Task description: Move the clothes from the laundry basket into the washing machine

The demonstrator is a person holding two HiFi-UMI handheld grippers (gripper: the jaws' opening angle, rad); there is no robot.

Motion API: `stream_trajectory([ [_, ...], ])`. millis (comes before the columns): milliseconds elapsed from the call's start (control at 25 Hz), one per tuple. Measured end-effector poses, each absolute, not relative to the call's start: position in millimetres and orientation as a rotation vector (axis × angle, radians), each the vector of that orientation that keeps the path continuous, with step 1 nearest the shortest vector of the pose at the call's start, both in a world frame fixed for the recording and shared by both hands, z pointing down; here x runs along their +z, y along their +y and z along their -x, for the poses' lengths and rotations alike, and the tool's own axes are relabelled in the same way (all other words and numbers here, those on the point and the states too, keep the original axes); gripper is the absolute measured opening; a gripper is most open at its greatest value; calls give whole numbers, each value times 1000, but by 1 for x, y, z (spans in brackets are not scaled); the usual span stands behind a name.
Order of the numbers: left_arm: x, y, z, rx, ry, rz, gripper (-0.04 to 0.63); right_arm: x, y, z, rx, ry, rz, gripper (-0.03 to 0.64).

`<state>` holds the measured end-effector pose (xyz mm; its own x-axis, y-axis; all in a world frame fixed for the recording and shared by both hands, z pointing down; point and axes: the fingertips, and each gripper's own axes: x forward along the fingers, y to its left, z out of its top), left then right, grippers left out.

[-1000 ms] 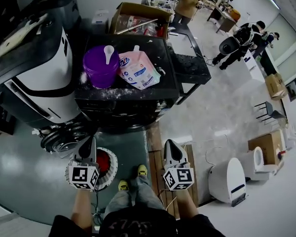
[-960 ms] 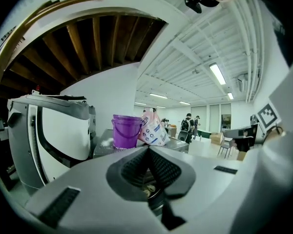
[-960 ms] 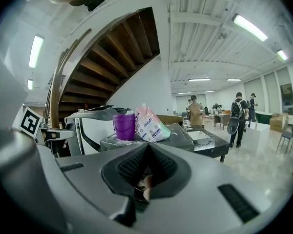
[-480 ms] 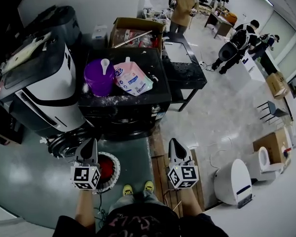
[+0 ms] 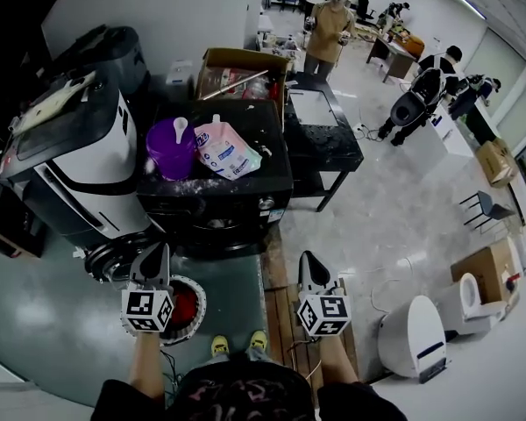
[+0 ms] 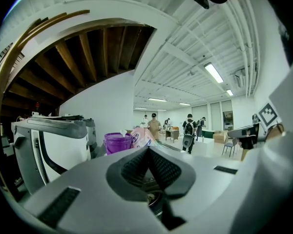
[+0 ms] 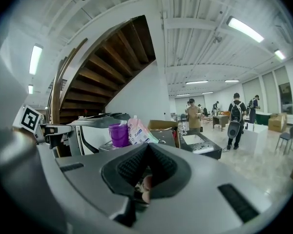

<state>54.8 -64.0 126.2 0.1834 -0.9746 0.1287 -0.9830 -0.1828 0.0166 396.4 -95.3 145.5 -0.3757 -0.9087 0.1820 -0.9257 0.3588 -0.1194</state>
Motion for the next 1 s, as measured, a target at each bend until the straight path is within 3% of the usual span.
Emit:
stream_trajectory([
  [1000,89,-71,-43,122,-2036,-2363,11,101,-120,-368,196,-2590,-1662,3],
])
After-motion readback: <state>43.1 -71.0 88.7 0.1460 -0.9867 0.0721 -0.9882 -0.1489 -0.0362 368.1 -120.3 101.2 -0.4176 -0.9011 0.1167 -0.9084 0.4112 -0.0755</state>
